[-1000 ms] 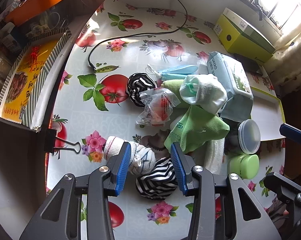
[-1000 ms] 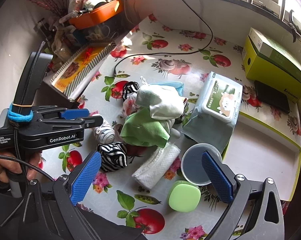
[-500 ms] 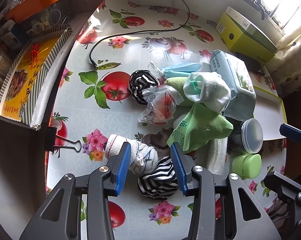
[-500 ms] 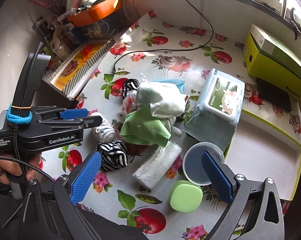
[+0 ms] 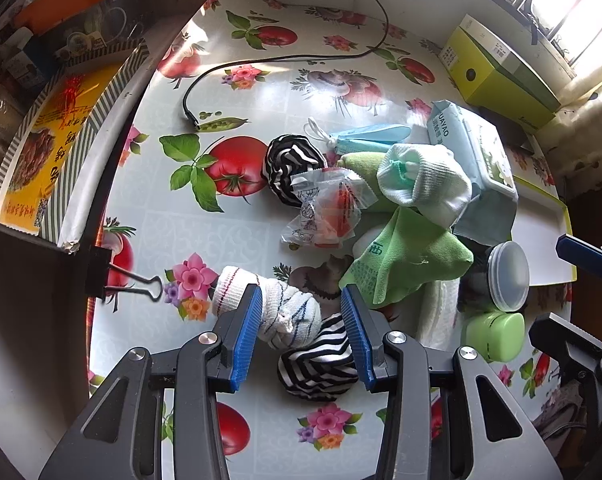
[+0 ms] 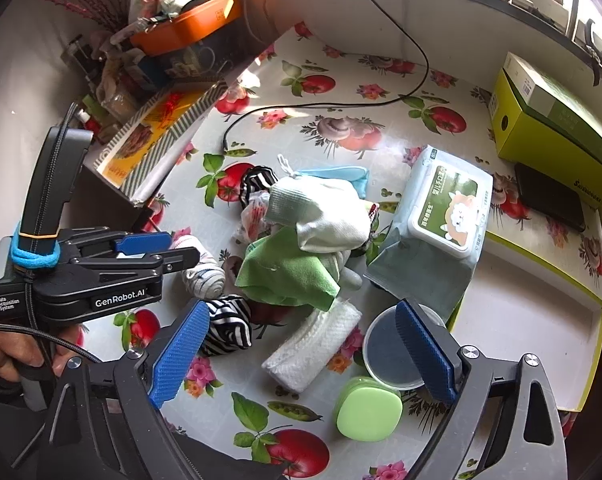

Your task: Organize soft objects

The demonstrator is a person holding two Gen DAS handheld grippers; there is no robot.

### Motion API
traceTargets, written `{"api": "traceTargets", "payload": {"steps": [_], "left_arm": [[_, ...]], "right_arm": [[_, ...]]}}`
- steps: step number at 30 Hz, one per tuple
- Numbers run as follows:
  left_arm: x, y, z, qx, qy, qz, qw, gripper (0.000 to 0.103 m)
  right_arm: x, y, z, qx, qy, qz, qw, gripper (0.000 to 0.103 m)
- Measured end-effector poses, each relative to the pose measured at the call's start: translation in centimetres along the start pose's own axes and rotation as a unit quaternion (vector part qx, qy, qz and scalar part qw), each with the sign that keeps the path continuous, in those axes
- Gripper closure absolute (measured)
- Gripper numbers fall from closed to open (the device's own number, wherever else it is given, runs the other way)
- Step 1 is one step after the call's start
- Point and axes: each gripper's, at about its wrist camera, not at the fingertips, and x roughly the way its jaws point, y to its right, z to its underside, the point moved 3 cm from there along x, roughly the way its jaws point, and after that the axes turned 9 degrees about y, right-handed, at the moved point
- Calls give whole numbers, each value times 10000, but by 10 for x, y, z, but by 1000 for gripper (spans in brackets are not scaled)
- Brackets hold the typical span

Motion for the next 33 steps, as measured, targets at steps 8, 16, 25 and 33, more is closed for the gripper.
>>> {"api": "traceTargets", "payload": {"steps": [8, 16, 25, 33], "left_arm": [[5, -7, -3, -180, -65, 23, 9998, 60], [10, -11, -9, -250, -76, 66, 9996, 60], [21, -18, -6, -337, -203, 81, 9992, 60], [26, -13, -9, -326, -236, 238, 9989, 61]], "right_arm": [[14, 3, -14, -28, 9, 12, 10000, 8], [40, 5, -33, -176, -29, 66, 9998, 9], [82, 6, -47, -539, -285, 138, 9980, 21], [90, 8, -48, -688, -449, 248, 9963, 86]]}}
